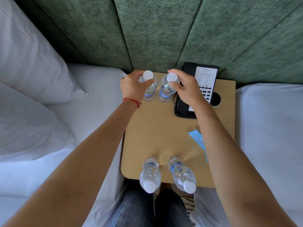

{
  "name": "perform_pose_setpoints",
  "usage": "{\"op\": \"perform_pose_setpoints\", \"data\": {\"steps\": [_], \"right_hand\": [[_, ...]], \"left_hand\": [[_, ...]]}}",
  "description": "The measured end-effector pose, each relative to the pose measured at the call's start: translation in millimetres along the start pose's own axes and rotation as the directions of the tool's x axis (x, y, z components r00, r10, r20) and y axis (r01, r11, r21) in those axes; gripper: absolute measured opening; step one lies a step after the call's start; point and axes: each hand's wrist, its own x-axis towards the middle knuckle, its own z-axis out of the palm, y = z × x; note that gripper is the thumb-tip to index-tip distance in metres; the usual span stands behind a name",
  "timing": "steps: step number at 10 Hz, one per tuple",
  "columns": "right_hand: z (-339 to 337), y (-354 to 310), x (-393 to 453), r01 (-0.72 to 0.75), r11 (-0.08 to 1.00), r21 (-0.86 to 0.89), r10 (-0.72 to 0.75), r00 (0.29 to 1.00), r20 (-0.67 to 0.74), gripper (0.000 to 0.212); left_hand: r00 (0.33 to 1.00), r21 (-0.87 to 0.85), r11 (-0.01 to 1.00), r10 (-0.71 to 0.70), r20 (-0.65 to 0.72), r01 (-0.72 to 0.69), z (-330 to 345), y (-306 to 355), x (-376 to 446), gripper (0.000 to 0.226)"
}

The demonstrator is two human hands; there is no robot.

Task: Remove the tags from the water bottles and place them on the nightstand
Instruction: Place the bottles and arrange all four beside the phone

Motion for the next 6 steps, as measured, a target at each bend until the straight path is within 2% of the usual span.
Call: {"op": "perform_pose_setpoints", "data": {"steps": [2, 5, 6], "right_hand": [[3, 2, -2, 0.009, 1.0, -0.009, -0.009, 1.0, -0.009, 0.039], [2, 11, -24, -0.044, 0.991, 0.124, 0.057, 0.993, -0.102, 0.051], [1, 10, -42, -0.024, 0.986, 0.164, 0.047, 0.989, -0.142, 0.047]], "left_hand": [[1.0, 0.002, 1.0, 0.0, -0.013, 0.0, 1, -2, 0, 0.037], [0.999, -0.026, 0.998, 0.052, 0.008, -0.052, -5, -14, -16, 0.038], [0.997, -0.024, 0.997, 0.072, 0.021, -0.071, -12, -19, -39, 0.041]]}}
